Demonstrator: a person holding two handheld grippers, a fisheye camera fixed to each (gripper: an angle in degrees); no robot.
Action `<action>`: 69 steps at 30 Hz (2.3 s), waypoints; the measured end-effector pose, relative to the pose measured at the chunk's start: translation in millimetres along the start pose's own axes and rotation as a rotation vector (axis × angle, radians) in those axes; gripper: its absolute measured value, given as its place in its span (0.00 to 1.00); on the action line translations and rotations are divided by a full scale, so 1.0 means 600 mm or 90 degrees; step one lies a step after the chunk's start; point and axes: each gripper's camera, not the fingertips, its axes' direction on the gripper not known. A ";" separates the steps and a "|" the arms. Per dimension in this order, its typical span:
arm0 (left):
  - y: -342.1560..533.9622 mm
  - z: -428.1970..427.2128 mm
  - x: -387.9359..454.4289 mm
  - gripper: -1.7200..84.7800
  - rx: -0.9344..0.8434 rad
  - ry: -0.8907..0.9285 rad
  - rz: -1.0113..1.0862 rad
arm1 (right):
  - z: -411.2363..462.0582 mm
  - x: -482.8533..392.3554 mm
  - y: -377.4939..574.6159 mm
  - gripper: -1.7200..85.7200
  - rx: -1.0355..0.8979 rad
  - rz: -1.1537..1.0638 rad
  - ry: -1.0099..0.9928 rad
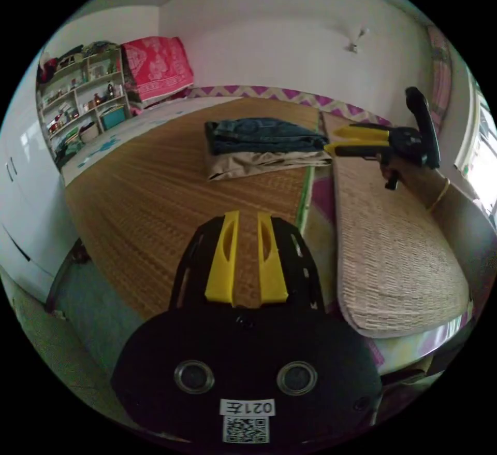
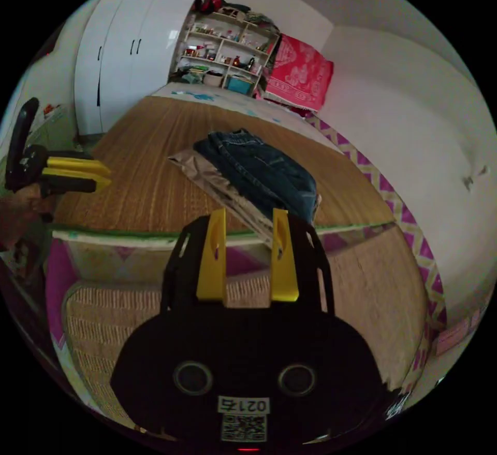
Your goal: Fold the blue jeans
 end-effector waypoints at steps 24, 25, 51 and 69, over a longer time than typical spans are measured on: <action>0.070 0.065 -0.189 0.01 -0.119 -0.057 -0.095 | 0.215 -0.025 -0.425 0.03 -0.184 -0.083 -0.033; 0.071 0.068 -0.194 0.01 -0.118 -0.061 -0.093 | 0.196 -0.007 -0.431 0.03 -0.169 -0.056 -0.045; 0.138 0.157 0.001 0.24 -0.239 0.731 0.116 | -0.257 -0.330 0.238 0.06 -0.374 -0.090 0.116; 0.105 0.278 0.050 0.14 -0.342 0.692 0.007 | -0.288 -0.069 0.845 0.15 -0.072 0.695 -0.178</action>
